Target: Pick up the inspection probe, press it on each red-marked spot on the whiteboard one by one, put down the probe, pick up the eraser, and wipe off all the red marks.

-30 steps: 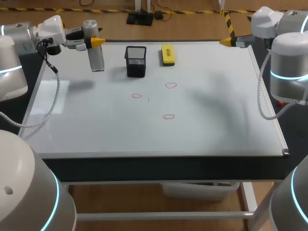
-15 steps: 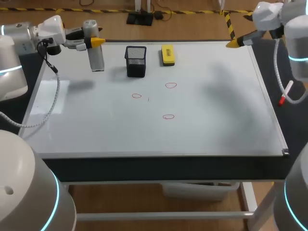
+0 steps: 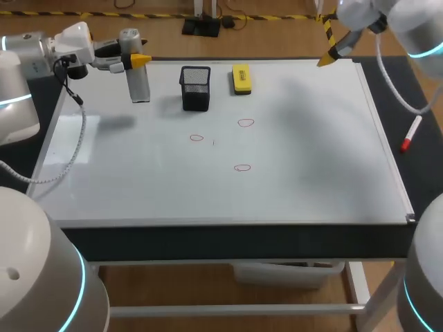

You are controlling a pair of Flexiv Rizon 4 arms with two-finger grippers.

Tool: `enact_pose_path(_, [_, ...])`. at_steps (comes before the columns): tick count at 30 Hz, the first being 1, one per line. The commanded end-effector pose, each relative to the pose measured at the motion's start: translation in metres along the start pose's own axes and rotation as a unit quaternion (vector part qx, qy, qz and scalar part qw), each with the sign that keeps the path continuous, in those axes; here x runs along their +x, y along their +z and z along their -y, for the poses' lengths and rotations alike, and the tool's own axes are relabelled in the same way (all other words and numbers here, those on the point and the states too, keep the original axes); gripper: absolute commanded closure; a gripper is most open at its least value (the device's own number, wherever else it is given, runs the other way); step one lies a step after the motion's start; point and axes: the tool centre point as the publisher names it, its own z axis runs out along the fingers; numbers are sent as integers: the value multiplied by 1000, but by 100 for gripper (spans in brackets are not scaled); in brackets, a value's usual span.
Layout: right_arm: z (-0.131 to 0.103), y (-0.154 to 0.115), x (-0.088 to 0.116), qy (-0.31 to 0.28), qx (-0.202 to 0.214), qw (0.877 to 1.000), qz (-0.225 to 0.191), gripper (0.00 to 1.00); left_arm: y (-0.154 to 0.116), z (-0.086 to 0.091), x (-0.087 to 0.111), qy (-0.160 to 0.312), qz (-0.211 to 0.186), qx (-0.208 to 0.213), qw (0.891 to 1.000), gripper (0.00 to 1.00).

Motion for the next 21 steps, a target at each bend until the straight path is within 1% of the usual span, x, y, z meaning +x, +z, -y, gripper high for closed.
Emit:
enact_pose_path(1, [-7,16,-11,-31,92,981,-167,0,1,1,1,1,2,0,1000,100])
enact_pose_path(5, [-11,28,-13,-74,112,972,-194,0,1,1,1,1,2,0,1000,100])
enact_pose_path(7, [-14,33,-13,-90,115,968,-202,0,1,1,1,1,2,0,1000,100])
enact_pose_path(10, [-16,41,-13,-115,132,961,-215,0,1,1,1,1,2,0,1000,100])
enact_pose_path(13, [-20,50,-12,-148,138,953,-228,0,1,1,1,1,2,0,1000,100])
enact_pose_path(14, [-23,54,-12,-167,141,947,-235,0,1,1,1,1,2,0,1000,100])
enact_pose_path(19, [-34,69,-11,-216,142,931,-259,0,1,1,1,1,2,0,1000,100])
enact_pose_path(20, [-35,72,-11,-229,143,925,-268,0,1,1,1,1,2,0,1000,100])
enact_pose_path(21, [-36,74,-10,-236,143,922,-272,0,1,1,1,1,2,0,1000,100])
